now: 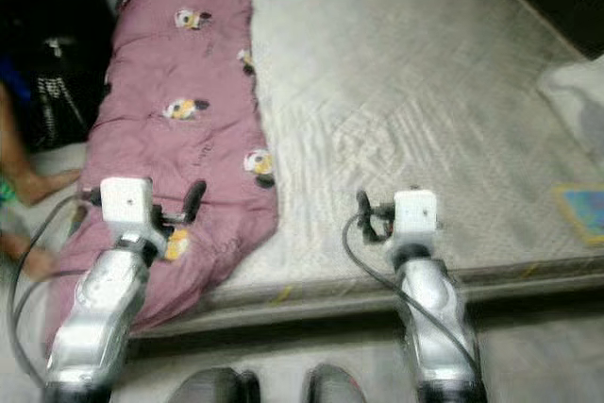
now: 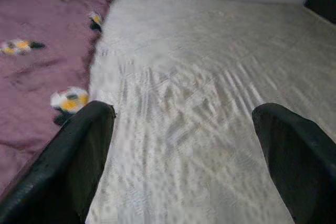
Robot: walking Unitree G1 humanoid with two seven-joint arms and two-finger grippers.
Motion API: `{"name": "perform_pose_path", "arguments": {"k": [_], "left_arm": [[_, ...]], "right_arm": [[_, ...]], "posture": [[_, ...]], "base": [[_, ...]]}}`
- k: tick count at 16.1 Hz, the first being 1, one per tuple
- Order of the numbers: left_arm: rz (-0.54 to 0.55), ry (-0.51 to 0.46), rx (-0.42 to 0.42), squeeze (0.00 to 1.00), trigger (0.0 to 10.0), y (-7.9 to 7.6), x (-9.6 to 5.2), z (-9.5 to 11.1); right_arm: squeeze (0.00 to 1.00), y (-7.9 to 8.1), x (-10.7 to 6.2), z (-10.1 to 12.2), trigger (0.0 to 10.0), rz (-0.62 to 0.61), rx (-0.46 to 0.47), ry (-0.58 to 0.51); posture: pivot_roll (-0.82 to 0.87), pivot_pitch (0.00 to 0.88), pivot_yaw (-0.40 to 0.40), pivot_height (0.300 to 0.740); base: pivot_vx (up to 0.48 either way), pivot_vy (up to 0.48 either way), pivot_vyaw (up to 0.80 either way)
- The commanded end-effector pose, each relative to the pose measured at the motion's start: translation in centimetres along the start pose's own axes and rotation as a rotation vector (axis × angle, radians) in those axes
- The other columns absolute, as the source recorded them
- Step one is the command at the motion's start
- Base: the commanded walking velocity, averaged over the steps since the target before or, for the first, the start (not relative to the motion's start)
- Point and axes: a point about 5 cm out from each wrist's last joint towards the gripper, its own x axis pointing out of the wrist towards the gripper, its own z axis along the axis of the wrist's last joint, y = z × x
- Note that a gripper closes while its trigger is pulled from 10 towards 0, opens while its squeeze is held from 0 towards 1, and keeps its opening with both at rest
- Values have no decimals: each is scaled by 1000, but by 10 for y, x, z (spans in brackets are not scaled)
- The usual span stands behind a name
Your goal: Clean up the room
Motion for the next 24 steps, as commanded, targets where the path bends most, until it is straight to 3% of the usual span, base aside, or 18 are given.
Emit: {"name": "perform_pose_path", "arguments": {"k": [1,9,14,21,24], "left_arm": [[12,-4,17,0,10000,6,-1,2],[25,-10,27,0,10000,5,2,5],[63,-48,42,0,10000,10,3,22],[42,-23,63,0,10000,7,-4,13],[78,12,94,0,10000,22,-13,4]], "right_arm": [[0,2,0,3,10000,-2,4,-16],[0,2,2,6,10000,7,-4,-22],[0,4,5,10,10000,18,-12,-35],[0,6,3,8,10000,16,-3,-28],[0,3,1,7,10000,-1,24,-36]], "posture": [[-26,100,4,740],[-34,117,1,740],[-11,151,-8,740],[-21,142,1,740],[-17,132,6,740]], "base": [[0,480,0],[0,480,0],[0,0,0],[0,0,0],[0,0,0]]}}
